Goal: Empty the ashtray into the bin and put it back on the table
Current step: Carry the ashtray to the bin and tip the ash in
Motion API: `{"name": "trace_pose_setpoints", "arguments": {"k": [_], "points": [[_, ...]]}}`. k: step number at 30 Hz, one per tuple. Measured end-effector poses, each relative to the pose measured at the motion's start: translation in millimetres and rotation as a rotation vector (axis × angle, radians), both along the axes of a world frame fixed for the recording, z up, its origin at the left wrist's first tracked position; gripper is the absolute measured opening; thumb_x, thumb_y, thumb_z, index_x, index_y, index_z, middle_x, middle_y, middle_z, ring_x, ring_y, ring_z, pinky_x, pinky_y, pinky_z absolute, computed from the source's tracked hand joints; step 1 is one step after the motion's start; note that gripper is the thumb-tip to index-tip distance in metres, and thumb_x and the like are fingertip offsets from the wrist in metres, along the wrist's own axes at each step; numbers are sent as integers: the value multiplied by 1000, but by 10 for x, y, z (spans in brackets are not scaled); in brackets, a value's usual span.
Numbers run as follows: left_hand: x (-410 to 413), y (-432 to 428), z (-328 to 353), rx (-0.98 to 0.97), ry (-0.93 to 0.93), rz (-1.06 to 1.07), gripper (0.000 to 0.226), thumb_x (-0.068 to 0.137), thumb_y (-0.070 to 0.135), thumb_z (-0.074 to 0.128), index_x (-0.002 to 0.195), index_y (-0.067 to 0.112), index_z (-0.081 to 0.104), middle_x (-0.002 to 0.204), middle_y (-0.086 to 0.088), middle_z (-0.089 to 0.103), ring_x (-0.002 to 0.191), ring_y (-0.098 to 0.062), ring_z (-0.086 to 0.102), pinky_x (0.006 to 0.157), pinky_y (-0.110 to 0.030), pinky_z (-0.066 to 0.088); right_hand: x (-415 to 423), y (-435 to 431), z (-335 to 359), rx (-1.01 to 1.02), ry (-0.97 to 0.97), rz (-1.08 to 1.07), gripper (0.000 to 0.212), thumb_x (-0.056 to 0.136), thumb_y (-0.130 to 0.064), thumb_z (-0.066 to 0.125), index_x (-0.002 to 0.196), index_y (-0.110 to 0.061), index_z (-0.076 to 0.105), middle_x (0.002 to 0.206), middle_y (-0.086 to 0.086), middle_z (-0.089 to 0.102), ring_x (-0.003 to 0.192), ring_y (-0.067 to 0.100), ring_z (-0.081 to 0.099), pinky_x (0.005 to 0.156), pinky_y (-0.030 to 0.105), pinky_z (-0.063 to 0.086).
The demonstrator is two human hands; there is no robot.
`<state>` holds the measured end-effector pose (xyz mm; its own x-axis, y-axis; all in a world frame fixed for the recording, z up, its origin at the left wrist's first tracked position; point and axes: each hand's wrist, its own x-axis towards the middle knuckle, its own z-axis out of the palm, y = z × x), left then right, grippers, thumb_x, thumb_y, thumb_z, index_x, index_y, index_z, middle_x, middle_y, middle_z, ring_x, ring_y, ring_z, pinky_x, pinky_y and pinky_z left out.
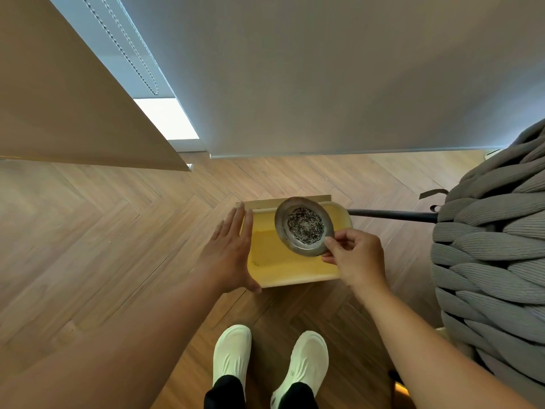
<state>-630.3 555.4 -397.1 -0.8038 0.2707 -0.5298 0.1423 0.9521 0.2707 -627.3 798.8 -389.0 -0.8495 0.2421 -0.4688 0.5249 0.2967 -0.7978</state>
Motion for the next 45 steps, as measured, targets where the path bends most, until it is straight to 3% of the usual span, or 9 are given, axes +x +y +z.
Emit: {"name": "trace_pose_setpoints", "arguments": {"k": [3,6,8,16,22,27,32,37,45], "points": [[-5,-8,-4,10,-7,-1,158,52,68,82,141,19,-39,158,-8,-35,146,-24,-31,125,-43,1,101,-10,78,333,418,287,5,85,-12,75,84,-16,75,74,-7,73,69,3,68,64,12,54],[-2,-21,-16,26,-4,-6,159,51,70,82,143,18,-37,159,-8,-34,146,-23,-31,124,-44,2,226,-23,-38,689,738,671,11,81,1,77,93,0,76,82,10,75,74,20,69,69,30,60],[3,-25,-33,22,-3,-2,160,50,70,82,144,17,-36,159,-8,-34,146,-23,-31,125,-43,1,278,-36,-135,803,745,786,17,79,5,78,96,4,76,86,16,75,78,29,71,71,37,62],[9,-31,-44,21,-3,10,161,49,68,84,146,17,-34,159,-7,-34,146,-22,-32,124,-42,-1,333,9,-144,830,656,778,18,85,3,72,102,6,76,93,18,76,86,31,72,81,36,62],[-2,-22,-5,21,-3,8,159,51,68,83,147,17,-32,158,-7,-34,145,-21,-32,123,-41,-6,317,26,-18,738,643,617,14,80,5,76,94,5,77,85,15,77,75,28,73,71,35,63],[7,-13,15,21,-7,17,158,51,69,83,148,16,-31,159,-7,-33,145,-22,-31,124,-43,-5,289,34,64,610,572,390,14,78,5,78,92,1,79,78,9,78,65,19,72,68,17,51],[1,3,49,24,-2,24,153,55,68,81,150,15,-27,160,-7,-30,147,-22,-27,124,-45,-2,289,65,82,340,194,87,9,86,-11,75,93,-14,80,70,-18,68,71,-8,67,61,5,51],[-20,9,96,48,30,38,144,60,64,81,152,15,-19,164,-7,-20,150,-21,-20,123,-39,-4,236,124,52,88,-20,-138,25,85,-10,76,74,-32,70,64,-3,75,63,13,75,67,31,62],[-2,-3,135,75,57,41,136,64,61,80,154,17,-12,166,-5,-10,152,-20,-11,118,-32,-4,215,77,65,-192,-174,-312,1,89,-3,71,89,-4,72,72,13,77,66,25,77,58,26,62]]}}
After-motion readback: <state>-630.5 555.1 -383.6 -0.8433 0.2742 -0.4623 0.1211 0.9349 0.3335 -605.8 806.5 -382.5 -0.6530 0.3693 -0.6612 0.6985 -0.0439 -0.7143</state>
